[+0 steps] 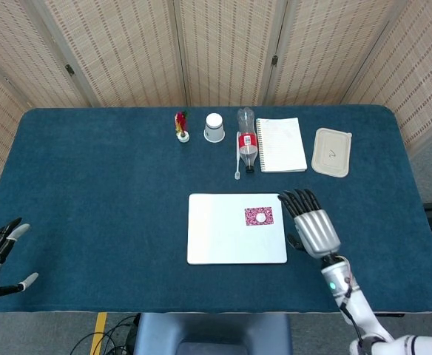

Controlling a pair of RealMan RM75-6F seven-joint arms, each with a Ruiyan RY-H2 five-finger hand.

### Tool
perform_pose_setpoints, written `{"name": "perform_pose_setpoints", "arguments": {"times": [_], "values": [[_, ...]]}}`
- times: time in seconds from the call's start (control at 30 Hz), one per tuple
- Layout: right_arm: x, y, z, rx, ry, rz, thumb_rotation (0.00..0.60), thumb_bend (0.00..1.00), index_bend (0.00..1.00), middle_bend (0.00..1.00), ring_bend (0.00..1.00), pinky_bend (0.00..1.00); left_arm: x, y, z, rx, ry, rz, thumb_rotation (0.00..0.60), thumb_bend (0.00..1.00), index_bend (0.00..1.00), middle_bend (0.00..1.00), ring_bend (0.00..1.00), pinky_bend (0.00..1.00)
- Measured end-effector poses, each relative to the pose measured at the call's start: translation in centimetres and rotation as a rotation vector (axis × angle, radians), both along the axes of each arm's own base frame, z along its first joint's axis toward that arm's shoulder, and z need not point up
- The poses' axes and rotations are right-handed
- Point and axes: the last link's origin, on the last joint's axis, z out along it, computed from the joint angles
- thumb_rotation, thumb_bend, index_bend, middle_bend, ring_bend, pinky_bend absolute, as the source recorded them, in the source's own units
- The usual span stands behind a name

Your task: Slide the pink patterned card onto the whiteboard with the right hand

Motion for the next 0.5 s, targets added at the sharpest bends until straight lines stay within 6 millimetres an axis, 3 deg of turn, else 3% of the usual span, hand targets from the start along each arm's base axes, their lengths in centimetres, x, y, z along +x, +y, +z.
{"name": "perform_pose_setpoints", "arguments": {"times": [0.17,0.23,0.37,0.5], "values": [[-4.3,5.8,3.6,-0.098,-0.031,-0.010,0.600,0.18,0.06,0.08,0.00,0.00,1.1,-0.7,-0.7,0.015,0.064,-0.017,0.600,0.25,0.10,0.03,0.02,0.18],[-5.4,7.2,4.3,-0.112,-0.043,-0.016,0.600,0.18,0.05,0.08,0.00,0.00,1.5,-1.0,-1.0,0.025,0.077,-0.025,0.600,0.25,0.10,0.03,0.02,0.18],[-7.0,8.5,5.3,-0.098,-0.067,-0.037,0.600,0.18,0.03,0.08,0.00,0.00,1.8,-1.4,-1.2,0.054,0.107,-0.027,0.600,0.25,0.10,0.03,0.02,0.18],[-7.3,8.8,5.4,-0.067,-0.065,-0.042,0.600,0.18,0.03,0.08,0.00,0.00,2.1,-1.8,-1.1,0.079,0.122,-0.030,0.600,0.25,0.10,0.03,0.02,0.18]]}}
